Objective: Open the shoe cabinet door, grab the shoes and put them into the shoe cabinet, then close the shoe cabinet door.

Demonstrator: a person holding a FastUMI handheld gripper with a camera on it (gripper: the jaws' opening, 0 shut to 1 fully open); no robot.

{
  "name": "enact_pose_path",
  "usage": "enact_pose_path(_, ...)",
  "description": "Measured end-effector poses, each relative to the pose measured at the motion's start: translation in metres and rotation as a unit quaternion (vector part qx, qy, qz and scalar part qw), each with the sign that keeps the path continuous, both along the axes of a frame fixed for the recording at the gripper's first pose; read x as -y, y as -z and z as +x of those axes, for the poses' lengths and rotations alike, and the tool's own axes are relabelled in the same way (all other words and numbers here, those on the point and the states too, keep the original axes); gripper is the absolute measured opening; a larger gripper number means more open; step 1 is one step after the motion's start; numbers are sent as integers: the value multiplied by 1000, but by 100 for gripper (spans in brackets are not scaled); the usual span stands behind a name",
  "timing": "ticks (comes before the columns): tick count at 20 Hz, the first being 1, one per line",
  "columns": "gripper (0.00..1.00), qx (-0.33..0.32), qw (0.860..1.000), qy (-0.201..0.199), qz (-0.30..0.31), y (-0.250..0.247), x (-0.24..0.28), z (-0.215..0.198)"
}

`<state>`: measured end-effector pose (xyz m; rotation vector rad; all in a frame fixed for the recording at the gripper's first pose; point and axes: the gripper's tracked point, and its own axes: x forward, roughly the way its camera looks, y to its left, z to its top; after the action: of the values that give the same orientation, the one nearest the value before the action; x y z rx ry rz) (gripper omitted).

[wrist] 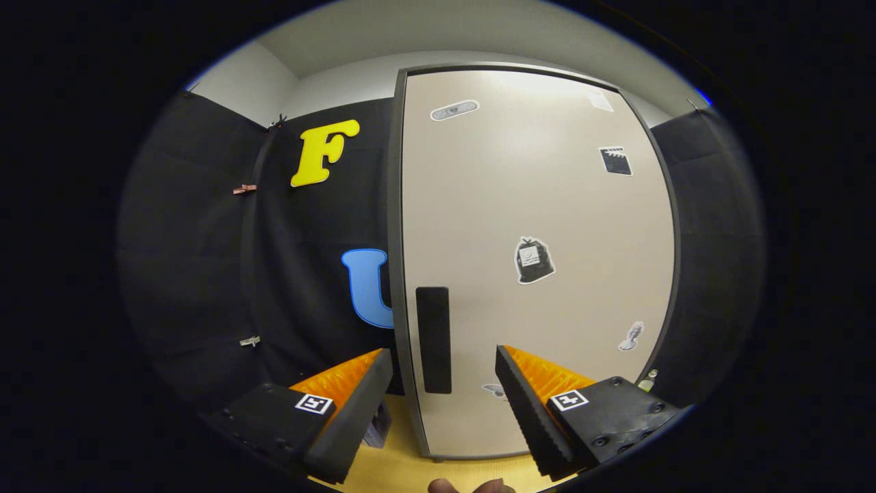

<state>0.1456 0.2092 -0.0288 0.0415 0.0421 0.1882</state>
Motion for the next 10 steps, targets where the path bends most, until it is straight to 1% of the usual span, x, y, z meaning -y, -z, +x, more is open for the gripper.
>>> enact_pose_path(4,98,-1,1000,7,-7,14,-10,35)
enact_pose_path(5,96,-6,1000,12,-9,19,-9,43)
enact_pose_path(6,93,-10,1000,13,-5,22,-10,46)
enact_pose_path(8,80,-14,1000,21,7,24,-11,55)
enact_pose_path(10,57,-12,1000,19,20,22,-14,60)
